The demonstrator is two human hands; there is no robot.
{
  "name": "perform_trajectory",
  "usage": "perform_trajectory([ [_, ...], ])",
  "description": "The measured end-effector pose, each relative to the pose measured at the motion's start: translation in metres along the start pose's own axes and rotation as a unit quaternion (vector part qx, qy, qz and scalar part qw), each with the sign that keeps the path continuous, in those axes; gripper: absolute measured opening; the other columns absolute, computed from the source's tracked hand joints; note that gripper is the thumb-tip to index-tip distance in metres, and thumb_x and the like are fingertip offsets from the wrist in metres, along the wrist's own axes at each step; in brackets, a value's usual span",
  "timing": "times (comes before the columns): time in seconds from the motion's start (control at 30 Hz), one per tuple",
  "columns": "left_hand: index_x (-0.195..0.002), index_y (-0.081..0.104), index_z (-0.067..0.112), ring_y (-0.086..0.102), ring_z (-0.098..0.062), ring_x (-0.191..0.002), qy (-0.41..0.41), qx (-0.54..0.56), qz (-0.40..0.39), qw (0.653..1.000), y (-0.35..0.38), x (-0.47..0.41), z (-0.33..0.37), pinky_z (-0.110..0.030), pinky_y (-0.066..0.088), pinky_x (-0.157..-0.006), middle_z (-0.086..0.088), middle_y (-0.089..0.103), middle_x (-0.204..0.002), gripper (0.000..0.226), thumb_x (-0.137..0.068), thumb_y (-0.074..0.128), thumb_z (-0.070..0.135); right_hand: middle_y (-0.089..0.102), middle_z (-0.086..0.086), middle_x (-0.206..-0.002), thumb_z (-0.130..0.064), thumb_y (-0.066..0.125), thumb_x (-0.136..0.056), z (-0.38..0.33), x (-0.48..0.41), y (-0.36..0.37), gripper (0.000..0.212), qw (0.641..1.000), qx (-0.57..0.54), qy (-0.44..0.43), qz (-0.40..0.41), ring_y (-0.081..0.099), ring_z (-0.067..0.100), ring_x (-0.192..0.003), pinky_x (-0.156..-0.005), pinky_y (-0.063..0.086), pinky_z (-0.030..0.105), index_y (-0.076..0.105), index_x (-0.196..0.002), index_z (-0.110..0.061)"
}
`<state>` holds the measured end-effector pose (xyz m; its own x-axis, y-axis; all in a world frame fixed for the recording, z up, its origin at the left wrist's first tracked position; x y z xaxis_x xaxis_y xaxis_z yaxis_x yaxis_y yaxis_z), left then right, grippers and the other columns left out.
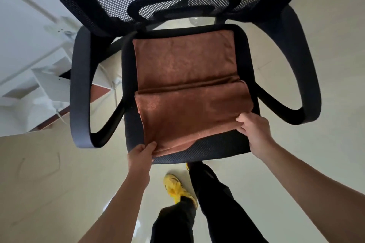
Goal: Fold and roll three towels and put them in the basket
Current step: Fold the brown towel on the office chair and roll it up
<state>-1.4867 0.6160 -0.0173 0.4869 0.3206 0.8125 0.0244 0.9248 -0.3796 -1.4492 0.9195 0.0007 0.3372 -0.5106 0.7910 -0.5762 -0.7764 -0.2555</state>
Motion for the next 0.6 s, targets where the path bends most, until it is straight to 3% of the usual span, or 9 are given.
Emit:
perform_trajectory([
  [0.13,-0.055,0.028,0.017,0.026,-0.019,-0.060,0.048,0.014,0.020,0.999,-0.007,0.028,0.001,-0.031,0.022,-0.056,-0.003,0.027,-0.059,0.046,-0.081,0.064,0.012,0.063,0.007,-0.071,-0.007,0.058,-0.081,0.012,0.026,-0.001,0.006,0.995,-0.082,0.031,-0.038,0.064,0.020,-0.072,-0.082,0.053,0.034,0.061,-0.076,-0.006],
  [0.2,-0.057,0.025,0.017,0.021,-0.017,-0.057,0.061,0.014,0.030,0.998,-0.014,0.042,-0.007,-0.030,0.018,-0.054,-0.002,0.023,-0.059,0.045,-0.083,0.061,0.010,0.059,0.001,-0.053,-0.002,0.053,-0.086,0.027,0.043,-0.005,0.022,0.979,-0.166,0.082,-0.085,0.062,0.014,-0.053,-0.074,0.053,0.031,0.055,-0.066,-0.011],
  [0.27,-0.059,0.028,0.015,0.022,-0.017,-0.058,0.074,0.021,0.030,0.997,-0.022,0.055,-0.021,-0.029,0.019,-0.054,-0.003,0.024,-0.061,0.041,-0.083,0.060,0.010,0.041,-0.004,-0.043,0.000,0.054,-0.083,0.049,0.057,-0.011,0.032,0.954,-0.231,0.144,-0.123,0.043,0.009,-0.042,-0.061,0.048,0.023,0.043,-0.057,-0.015],
  [0.3,-0.061,0.032,0.012,0.024,-0.018,-0.060,0.077,0.027,0.027,0.996,-0.026,0.060,-0.028,-0.029,0.020,-0.054,-0.004,0.026,-0.063,0.037,-0.084,0.061,0.011,0.038,-0.004,-0.046,0.001,0.057,-0.078,0.060,0.064,-0.014,0.032,0.943,-0.250,0.169,-0.141,0.039,0.009,-0.044,-0.058,0.047,0.022,0.041,-0.057,-0.016],
  [0.37,-0.064,0.040,0.008,0.031,-0.019,-0.060,0.089,0.038,0.029,0.995,-0.036,0.074,-0.043,-0.028,0.025,-0.053,-0.005,0.034,-0.063,0.031,-0.085,0.062,0.014,0.047,-0.001,-0.061,-0.001,0.069,-0.064,0.078,0.075,-0.021,0.025,0.930,-0.263,0.182,-0.182,0.051,0.011,-0.061,-0.066,0.051,0.022,0.049,-0.064,-0.015],
  [0.4,-0.064,0.043,0.007,0.034,-0.018,-0.059,0.095,0.041,0.030,0.994,-0.041,0.081,-0.049,-0.027,0.028,-0.052,-0.004,0.039,-0.062,0.031,-0.087,0.063,0.016,0.054,0.001,-0.073,-0.003,0.073,-0.059,0.086,0.079,-0.024,0.026,0.934,-0.244,0.171,-0.198,0.057,0.013,-0.075,-0.074,0.052,0.024,0.055,-0.073,-0.016],
  [0.47,-0.068,0.048,0.005,0.041,-0.016,-0.058,0.110,0.039,0.028,0.993,-0.055,0.097,-0.063,-0.026,0.034,-0.051,-0.003,0.047,-0.063,0.030,-0.087,0.065,0.021,0.065,0.003,-0.094,-0.009,0.072,-0.068,0.101,0.095,-0.030,0.031,0.953,-0.156,0.133,-0.223,0.062,0.017,-0.093,-0.075,0.054,0.029,0.060,-0.094,-0.019],
  [0.53,-0.076,0.055,0.004,0.048,-0.017,-0.061,0.123,0.023,0.027,0.992,-0.065,0.106,-0.073,-0.025,0.038,-0.052,-0.003,0.054,-0.068,0.026,-0.086,0.067,0.026,0.068,0.003,-0.107,-0.016,0.067,-0.078,0.108,0.108,-0.033,0.025,0.981,-0.031,0.076,-0.178,0.062,0.017,-0.102,-0.076,0.052,0.032,0.063,-0.103,-0.018],
  [0.6,-0.083,0.059,0.005,0.054,-0.019,-0.065,0.137,0.003,0.021,0.990,-0.075,0.120,-0.084,-0.022,0.040,-0.049,-0.002,0.058,-0.072,0.022,-0.086,0.068,0.025,0.068,0.001,-0.110,-0.024,0.072,-0.075,0.117,0.121,-0.040,0.025,0.995,0.051,0.001,-0.087,0.060,0.014,-0.105,-0.077,0.051,0.031,0.068,-0.099,-0.017],
])
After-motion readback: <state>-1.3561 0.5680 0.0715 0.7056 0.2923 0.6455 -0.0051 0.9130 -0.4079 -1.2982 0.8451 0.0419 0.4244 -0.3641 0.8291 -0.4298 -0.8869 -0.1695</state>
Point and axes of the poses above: each hand's wrist, its own x-axis away from the middle knuckle, its own y-axis out of the palm, z = x × y, the point moved 1 cm from there along -x, towards the middle knuckle
